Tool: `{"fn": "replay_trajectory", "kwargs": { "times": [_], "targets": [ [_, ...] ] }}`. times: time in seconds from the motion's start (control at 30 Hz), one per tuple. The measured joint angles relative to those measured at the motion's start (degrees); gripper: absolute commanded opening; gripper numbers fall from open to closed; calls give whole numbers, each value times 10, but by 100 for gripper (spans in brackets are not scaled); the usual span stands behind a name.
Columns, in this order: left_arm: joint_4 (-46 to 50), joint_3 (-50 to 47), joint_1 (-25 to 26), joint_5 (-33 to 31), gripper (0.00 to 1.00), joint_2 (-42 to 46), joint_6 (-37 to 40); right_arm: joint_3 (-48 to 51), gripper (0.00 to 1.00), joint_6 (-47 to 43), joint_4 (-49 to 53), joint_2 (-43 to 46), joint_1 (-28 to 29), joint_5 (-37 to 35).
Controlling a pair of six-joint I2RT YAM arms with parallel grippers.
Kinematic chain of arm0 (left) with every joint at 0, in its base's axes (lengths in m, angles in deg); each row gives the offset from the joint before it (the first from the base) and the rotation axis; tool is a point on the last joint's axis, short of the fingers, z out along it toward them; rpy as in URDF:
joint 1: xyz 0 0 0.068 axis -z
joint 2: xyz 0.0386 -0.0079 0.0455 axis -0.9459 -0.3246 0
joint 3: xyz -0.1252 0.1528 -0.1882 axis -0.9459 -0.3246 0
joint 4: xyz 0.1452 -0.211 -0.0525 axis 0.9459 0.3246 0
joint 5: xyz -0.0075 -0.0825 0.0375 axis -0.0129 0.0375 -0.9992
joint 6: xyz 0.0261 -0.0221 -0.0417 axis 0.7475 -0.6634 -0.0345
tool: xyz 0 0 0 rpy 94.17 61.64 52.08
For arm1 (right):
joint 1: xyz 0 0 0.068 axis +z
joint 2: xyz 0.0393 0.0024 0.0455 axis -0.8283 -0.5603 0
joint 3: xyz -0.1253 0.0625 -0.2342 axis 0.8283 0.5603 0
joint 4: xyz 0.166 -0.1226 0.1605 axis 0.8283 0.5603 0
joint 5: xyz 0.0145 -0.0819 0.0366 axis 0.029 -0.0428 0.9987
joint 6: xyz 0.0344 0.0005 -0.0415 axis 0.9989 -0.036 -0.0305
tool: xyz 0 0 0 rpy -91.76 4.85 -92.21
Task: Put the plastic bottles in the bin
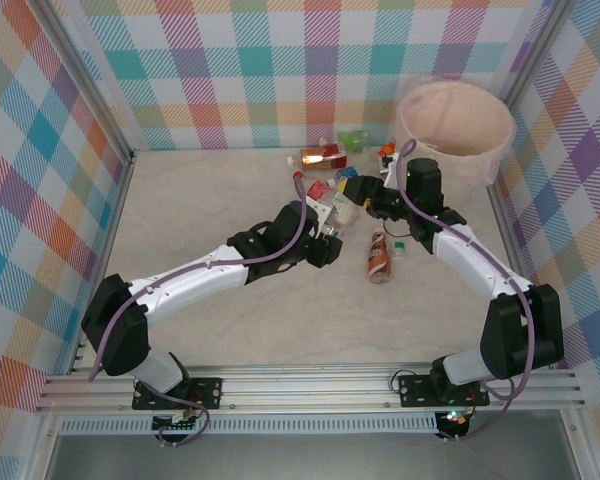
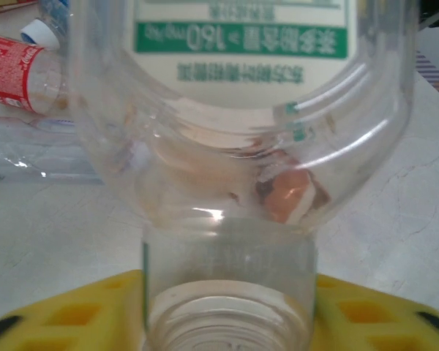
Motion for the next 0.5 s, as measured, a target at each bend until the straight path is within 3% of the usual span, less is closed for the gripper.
{"fn": "replay_trajectory", "kwargs": {
  "times": [0.17, 0.37, 0.5],
  "targets": [
    [-24, -19, 0, -26, 97, 10, -7, -6, 47, -28, 43, 6, 0, -32],
    [-96, -115, 0, -47, 100, 96, -12, -17, 47, -59, 83, 19, -2, -71],
    [-127, -161, -1, -111, 100, 169, -23, -32, 46, -83, 106, 23, -8, -93]
  ]
}}
